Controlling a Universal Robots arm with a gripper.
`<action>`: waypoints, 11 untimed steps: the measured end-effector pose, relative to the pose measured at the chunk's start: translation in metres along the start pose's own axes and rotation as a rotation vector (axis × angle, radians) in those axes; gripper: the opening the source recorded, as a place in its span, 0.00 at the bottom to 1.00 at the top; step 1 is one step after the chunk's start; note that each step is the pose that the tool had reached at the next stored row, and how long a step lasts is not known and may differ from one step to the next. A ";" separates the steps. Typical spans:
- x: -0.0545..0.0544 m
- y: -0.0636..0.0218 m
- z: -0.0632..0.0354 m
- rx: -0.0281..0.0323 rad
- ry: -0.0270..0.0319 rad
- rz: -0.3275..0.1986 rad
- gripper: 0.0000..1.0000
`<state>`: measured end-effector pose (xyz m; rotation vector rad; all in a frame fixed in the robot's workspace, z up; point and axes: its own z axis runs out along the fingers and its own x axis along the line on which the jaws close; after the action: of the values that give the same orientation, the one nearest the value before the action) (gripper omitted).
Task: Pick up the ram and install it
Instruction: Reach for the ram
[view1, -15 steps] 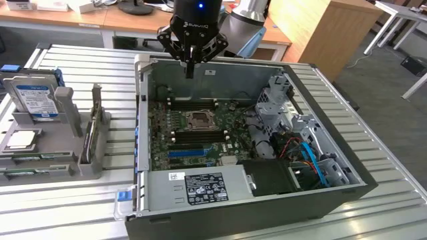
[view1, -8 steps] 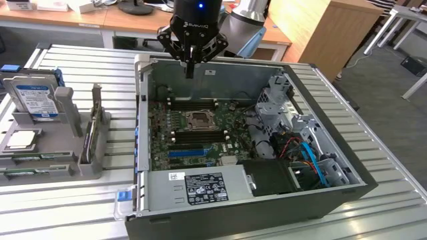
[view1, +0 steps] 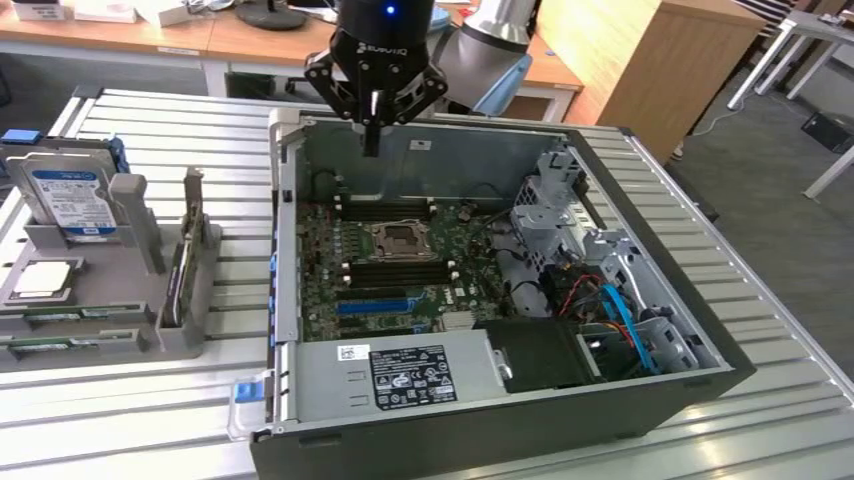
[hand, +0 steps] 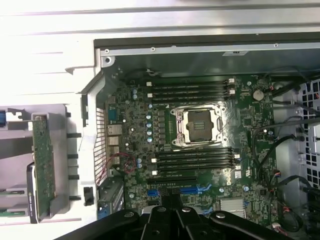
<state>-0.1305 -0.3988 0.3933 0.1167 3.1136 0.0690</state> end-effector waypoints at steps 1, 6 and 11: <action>0.002 -0.0001 -0.0001 0.0001 0.0001 0.000 0.11; 0.020 -0.0015 -0.0005 0.0001 0.0000 0.000 0.11; 0.037 -0.0027 -0.0010 0.0001 0.0000 0.000 0.11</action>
<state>-0.1672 -0.3988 0.3933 0.1169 3.1137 0.0688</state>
